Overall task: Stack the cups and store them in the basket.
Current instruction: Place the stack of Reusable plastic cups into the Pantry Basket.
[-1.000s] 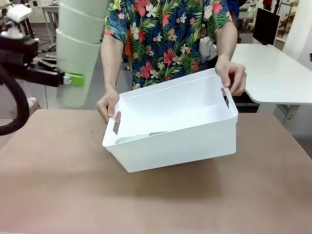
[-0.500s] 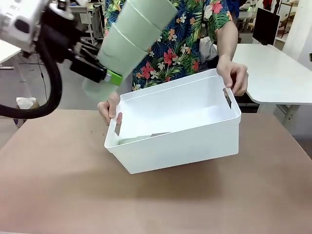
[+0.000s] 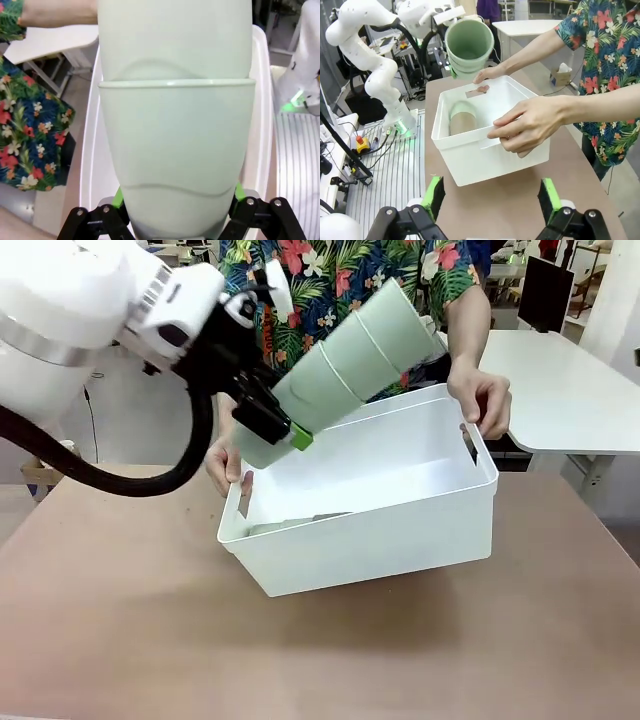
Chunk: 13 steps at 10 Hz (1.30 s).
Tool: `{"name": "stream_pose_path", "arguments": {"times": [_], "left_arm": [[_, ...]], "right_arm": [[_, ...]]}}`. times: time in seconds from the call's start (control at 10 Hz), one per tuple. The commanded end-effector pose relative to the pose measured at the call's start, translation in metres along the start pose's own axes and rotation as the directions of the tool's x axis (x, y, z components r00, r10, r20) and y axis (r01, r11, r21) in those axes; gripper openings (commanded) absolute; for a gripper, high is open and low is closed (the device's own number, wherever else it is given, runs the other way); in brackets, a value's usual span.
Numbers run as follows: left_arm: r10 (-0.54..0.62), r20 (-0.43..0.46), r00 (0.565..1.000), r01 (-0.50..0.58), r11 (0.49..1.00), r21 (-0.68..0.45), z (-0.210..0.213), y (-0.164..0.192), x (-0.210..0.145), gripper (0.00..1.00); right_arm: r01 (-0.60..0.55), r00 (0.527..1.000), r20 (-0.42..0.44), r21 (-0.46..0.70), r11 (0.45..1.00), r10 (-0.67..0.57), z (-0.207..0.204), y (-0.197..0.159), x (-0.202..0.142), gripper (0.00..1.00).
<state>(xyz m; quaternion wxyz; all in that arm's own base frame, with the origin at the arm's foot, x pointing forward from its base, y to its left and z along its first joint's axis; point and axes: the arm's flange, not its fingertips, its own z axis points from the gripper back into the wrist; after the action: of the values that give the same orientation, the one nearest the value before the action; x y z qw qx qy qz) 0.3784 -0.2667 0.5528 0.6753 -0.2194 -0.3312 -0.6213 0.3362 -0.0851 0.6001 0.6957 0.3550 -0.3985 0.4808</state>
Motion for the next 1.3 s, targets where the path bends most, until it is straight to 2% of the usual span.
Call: {"name": "stream_pose_path", "arguments": {"times": [0.0, 0.3, 0.8, 1.2], "left_arm": [[-0.004, -0.034, 0.999, 0.004, 1.0, 0.019, -0.016, 0.019, 0.009, 0.85], [-0.004, -0.082, 0.997, 0.005, 1.0, 0.017, -0.053, 0.038, 0.002, 0.85], [0.015, -0.176, 0.984, -0.009, 0.999, 0.034, -0.111, 0.05, -0.004, 0.85], [0.037, -0.217, 0.976, -0.026, 0.998, 0.056, -0.138, 0.06, -0.012, 0.85]], "right_arm": [[-0.011, 1.0, 0.016, 0.003, 1.0, 0.011, 0.002, -0.001, 0.003, 1.0], [-0.011, 1.0, 0.016, 0.003, 1.0, 0.011, 0.002, -0.001, 0.003, 1.0], [-0.011, 1.0, 0.016, 0.003, 1.0, 0.011, 0.002, -0.001, 0.003, 1.0], [-0.011, 1.0, 0.016, 0.003, 1.0, 0.011, 0.002, -0.001, 0.003, 1.0]]}}
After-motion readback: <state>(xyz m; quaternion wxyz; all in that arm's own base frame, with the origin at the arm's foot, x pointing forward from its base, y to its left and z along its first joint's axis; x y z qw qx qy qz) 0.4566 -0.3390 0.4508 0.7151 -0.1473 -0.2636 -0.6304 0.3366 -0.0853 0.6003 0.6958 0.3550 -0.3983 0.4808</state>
